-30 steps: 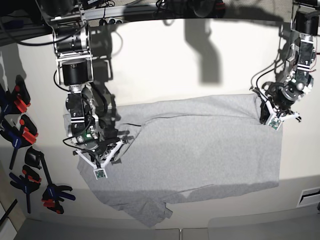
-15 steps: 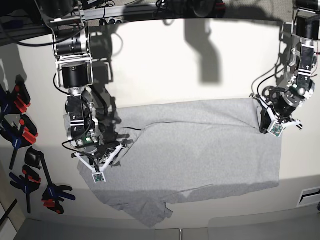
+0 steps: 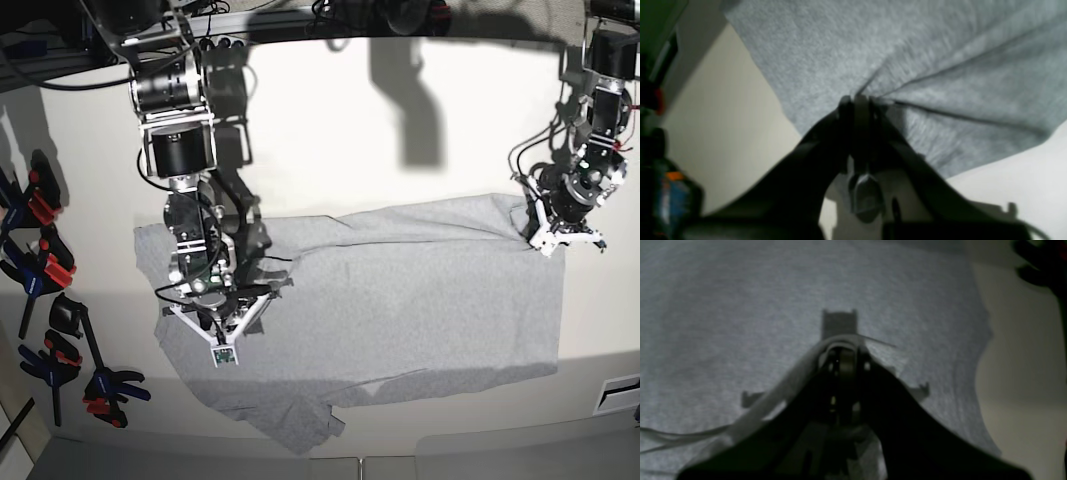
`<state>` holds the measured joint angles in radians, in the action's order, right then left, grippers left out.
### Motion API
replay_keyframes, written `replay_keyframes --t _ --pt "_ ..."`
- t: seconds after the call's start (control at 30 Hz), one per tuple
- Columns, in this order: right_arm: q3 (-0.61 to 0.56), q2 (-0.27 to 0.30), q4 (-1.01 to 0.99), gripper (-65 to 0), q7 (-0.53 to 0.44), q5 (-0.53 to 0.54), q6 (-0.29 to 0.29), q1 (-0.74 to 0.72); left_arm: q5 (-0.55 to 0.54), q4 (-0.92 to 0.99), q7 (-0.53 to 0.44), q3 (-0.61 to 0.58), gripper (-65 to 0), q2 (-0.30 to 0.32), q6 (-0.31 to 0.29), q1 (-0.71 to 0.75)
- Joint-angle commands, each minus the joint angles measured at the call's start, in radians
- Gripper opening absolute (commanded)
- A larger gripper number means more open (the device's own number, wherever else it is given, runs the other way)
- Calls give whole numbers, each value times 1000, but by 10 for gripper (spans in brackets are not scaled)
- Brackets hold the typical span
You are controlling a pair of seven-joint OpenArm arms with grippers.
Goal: Fold the T-shirt properly
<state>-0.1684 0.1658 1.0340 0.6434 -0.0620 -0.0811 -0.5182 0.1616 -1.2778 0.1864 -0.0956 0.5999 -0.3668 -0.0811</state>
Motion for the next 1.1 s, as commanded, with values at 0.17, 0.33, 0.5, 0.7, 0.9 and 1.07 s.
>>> replay_keyframes --t 0.17,0.33,0.5,0.7,0.9,1.07 --pt "5 10 0 -650 -22 -93 74 -42 7 -13 -43 8 -650 13 11 -19" --pt "5 11 -3 -650 -23 -91 42 -47 53 -13 -42 -40 -650 39 13 -28" --pt "5 11 -3 -650 -24 -92 32 -47 139 -13 -54 -135 -650 65 16 -56" --pt "5 14 -3 -650 -29 -93 33 -47 163 -13 -64 -163 -650 63 16 -121" --pt "5 14 -3 -650 -31 -144 105 -47 143 -12 -42 -163 -650 69 16 -158" --pt "5 14 -3 -650 -37 -236 134 -47 143 -10 -47 -163 -650 66 16 -157"
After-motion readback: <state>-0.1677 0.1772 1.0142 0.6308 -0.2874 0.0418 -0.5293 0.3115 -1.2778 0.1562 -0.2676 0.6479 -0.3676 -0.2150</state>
